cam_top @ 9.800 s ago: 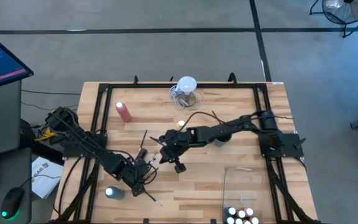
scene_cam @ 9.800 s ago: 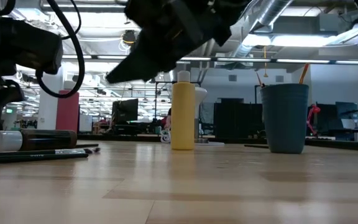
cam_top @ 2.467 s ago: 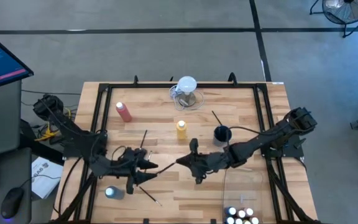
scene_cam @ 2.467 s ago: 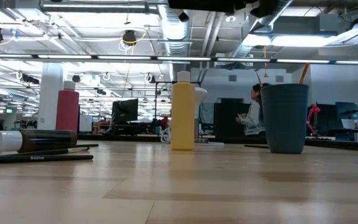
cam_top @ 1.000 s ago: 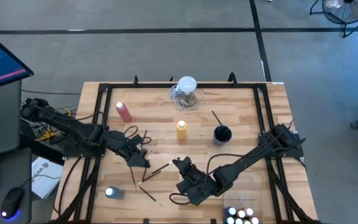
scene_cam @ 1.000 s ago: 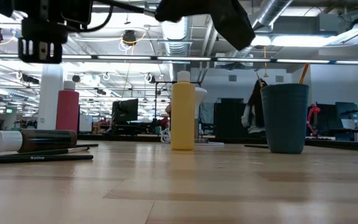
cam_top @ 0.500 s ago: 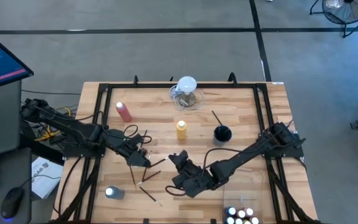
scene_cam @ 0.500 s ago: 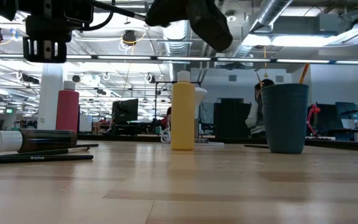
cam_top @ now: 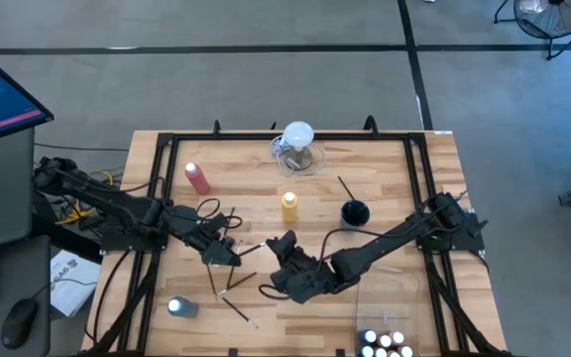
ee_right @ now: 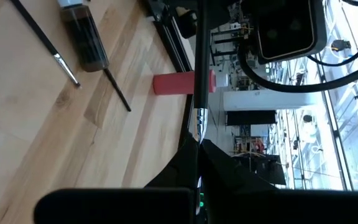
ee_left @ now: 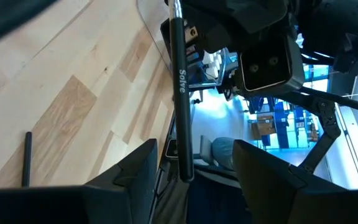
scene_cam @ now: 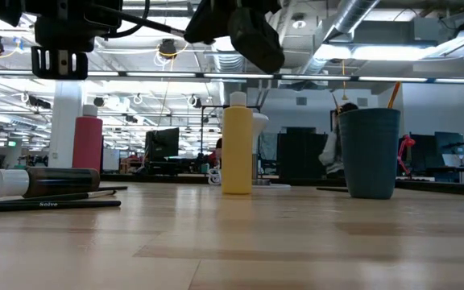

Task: Pick & Place Paint Supplies
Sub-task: Put the black silver paintbrush into the blue cup

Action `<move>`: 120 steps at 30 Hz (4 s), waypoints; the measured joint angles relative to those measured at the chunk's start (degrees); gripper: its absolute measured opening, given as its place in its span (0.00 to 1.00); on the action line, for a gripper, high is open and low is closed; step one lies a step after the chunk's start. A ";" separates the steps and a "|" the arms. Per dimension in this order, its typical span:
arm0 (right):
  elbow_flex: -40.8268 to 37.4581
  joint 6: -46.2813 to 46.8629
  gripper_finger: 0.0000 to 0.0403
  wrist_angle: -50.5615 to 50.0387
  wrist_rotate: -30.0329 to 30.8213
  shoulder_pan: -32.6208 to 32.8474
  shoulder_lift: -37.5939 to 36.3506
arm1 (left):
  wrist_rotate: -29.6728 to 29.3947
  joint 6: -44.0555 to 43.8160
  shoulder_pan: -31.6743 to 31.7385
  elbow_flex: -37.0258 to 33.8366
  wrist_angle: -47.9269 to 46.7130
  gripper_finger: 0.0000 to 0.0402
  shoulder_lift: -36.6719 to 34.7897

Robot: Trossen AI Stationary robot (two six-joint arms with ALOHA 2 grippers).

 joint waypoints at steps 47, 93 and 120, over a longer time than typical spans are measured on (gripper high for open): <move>-0.02 4.76 0.33 12.95 5.86 2.49 -0.89 | -3.15 8.03 0.00 -0.14 -0.98 0.00 6.62; -38.36 35.37 0.52 54.79 -45.03 -0.56 -34.70 | -34.79 54.98 -8.98 0.02 45.10 0.00 22.14; -38.32 49.62 0.49 47.71 -40.78 -8.46 -34.73 | -40.40 62.72 -5.27 9.44 50.49 0.00 37.66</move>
